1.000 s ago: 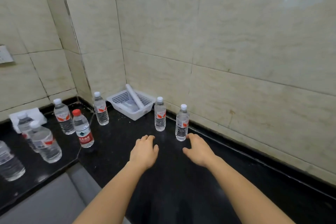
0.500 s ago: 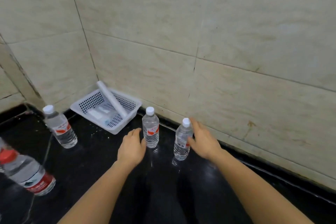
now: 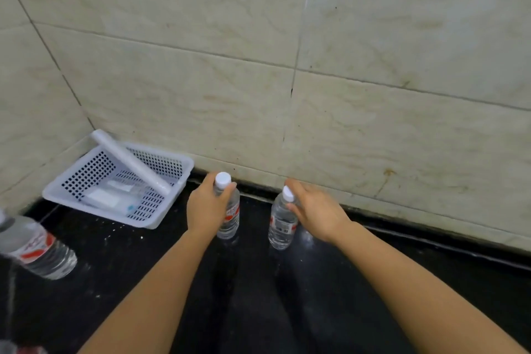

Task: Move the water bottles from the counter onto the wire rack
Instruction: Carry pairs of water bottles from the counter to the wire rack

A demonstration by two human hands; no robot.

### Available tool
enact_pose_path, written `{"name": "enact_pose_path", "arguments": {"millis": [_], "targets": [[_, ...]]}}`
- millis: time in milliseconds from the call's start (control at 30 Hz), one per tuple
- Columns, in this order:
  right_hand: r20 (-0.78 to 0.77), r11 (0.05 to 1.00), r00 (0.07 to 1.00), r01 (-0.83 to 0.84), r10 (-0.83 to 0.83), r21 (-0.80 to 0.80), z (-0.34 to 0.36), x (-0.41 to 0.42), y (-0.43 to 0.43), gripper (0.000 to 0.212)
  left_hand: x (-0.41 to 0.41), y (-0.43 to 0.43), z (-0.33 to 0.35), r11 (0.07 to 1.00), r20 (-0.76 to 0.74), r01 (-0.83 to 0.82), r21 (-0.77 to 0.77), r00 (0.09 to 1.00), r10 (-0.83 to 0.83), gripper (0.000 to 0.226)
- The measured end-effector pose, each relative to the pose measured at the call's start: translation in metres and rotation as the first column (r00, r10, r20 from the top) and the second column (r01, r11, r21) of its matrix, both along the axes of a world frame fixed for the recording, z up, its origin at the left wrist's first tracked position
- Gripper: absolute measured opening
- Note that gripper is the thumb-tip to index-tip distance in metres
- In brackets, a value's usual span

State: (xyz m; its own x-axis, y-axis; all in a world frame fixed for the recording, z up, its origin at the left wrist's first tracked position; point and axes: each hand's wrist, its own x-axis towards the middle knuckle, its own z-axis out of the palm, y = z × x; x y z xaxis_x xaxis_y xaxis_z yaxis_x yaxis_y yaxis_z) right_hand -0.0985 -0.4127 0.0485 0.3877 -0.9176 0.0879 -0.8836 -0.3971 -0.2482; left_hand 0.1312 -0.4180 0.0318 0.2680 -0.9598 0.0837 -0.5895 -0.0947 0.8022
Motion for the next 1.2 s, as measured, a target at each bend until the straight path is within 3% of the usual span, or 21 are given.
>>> {"name": "enact_pose_path", "arguments": {"millis": [300,467,633,867,1200], "targets": [[0.035,0.99,0.99,0.139,-0.138,-0.027,0.003,-0.002,0.05,0.033,-0.012,0.048,-0.005,0.97,0.13,0.229,-0.081,0.967,-0.218,0.022],[-0.058,0.972,0.971,0.228,-0.231,-0.059,0.006,-0.035,0.092,0.035,-0.038,0.081,0.005,0.918,0.148,0.39,-0.066,0.914,-0.378,0.01],[0.08,0.957,0.954,0.291,-0.29,-0.002,0.009,-0.083,0.154,0.034,-0.081,0.124,0.009,0.852,0.173,0.522,-0.026,0.842,-0.511,0.016],[0.161,0.915,0.9,0.395,-0.404,0.088,0.024,-0.189,0.274,0.027,-0.193,0.216,0.013,0.717,0.128,0.697,0.028,0.709,-0.694,0.024],[0.211,0.861,0.846,0.507,-0.49,-0.032,0.084,-0.385,0.465,0.024,-0.409,0.369,0.063,0.566,0.139,0.815,-0.122,0.579,-0.803,0.025]]}}
